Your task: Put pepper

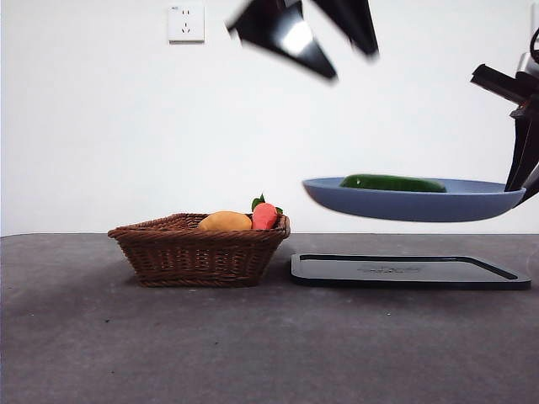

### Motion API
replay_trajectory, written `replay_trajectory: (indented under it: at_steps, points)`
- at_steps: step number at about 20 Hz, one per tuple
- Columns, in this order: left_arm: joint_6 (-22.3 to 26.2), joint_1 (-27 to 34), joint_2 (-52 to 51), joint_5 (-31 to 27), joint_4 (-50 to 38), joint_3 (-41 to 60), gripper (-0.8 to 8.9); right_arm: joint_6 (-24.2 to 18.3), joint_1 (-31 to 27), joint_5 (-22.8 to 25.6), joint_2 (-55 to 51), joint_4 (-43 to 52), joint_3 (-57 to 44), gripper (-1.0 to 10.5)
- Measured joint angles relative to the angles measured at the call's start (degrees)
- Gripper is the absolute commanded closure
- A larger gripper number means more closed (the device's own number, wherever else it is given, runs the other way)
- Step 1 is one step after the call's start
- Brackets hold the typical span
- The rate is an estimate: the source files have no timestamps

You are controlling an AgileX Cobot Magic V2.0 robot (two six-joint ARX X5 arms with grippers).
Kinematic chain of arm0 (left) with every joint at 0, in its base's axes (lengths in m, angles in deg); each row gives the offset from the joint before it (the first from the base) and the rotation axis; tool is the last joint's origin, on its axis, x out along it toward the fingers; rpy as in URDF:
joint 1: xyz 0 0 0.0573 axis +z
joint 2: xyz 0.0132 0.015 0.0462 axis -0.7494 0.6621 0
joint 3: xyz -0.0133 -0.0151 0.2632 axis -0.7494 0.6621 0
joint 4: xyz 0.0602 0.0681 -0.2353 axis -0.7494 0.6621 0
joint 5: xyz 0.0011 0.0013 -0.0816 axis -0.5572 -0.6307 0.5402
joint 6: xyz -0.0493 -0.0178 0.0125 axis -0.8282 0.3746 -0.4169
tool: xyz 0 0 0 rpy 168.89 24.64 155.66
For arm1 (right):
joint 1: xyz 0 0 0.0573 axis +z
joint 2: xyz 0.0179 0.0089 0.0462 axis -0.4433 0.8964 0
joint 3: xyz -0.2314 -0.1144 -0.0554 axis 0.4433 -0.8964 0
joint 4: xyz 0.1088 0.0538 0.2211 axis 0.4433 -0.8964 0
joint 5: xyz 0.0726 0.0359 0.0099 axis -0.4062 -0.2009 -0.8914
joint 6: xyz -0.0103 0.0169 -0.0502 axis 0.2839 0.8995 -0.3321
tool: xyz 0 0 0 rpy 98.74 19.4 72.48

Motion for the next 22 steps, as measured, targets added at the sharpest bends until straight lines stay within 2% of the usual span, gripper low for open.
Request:
replay_trajectory:
  at_steps: [5, 11, 16, 22]
  points:
    - [0.0, 0.0, -12.5, 0.0, 0.9, -0.2, 5.42, 2.8, -3.0, 0.3, 6.0, 0.5, 4.6, 9.4]
    - [0.0, 0.0, -22.8, -0.1, 4.2, -0.2, 5.42, 3.1, -3.0, 0.1, 17.5, 2.9, 14.4, 9.4]
    - [-0.5, 0.0, -26.9, -0.1, 4.3, -0.2, 5.42, 3.3, -3.0, 0.1, 25.6, 7.5, 16.9, 9.4]
    - [-0.9, 0.0, -27.4, -0.1, 4.3, -0.2, 5.42, 3.3, -2.9, 1.0, 28.8, 10.1, 16.9, 9.4]
